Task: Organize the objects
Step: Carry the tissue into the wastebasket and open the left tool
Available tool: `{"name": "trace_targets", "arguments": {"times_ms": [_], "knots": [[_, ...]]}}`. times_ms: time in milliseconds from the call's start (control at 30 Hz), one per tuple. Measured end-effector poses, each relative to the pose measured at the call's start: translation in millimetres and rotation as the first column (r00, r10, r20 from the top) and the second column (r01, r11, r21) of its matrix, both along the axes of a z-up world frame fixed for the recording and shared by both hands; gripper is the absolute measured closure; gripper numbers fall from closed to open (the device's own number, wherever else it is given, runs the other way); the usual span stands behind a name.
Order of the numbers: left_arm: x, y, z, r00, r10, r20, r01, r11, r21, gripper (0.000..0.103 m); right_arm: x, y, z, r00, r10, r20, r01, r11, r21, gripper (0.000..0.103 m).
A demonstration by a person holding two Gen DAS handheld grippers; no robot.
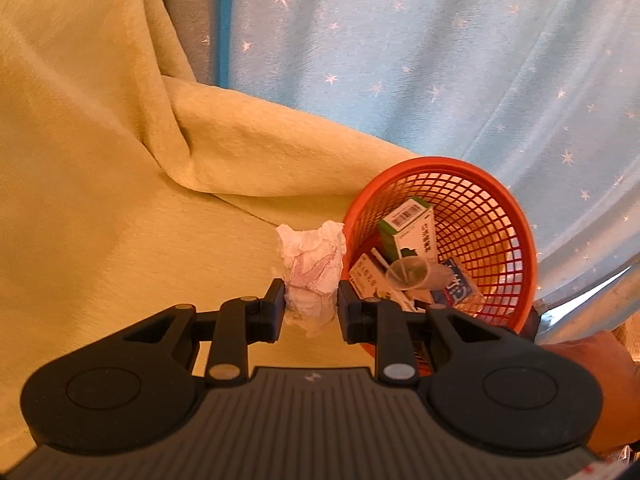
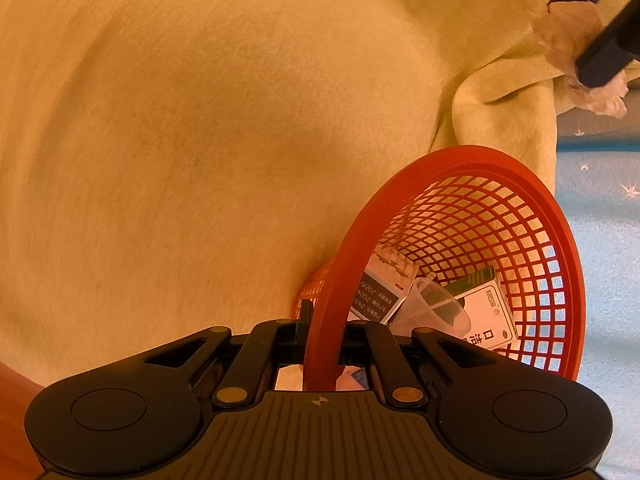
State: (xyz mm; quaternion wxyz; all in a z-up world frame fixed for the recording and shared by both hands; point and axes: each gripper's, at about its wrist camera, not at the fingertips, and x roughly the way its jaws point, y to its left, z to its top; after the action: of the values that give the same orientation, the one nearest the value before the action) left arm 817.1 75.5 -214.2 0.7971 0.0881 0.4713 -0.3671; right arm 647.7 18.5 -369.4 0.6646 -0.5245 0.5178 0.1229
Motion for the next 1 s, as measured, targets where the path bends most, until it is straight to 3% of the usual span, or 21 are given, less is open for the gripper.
{"name": "trace_targets", "arguments": {"times_ms": [1000], "knots": [[-10,-57,8,0.990,-0.132,-0.048,0.129,0.990,-0.059,0.081,-2,3,2,1.000,-0.002,-0.006,0.002,1.000,0.006,0.101]]}}
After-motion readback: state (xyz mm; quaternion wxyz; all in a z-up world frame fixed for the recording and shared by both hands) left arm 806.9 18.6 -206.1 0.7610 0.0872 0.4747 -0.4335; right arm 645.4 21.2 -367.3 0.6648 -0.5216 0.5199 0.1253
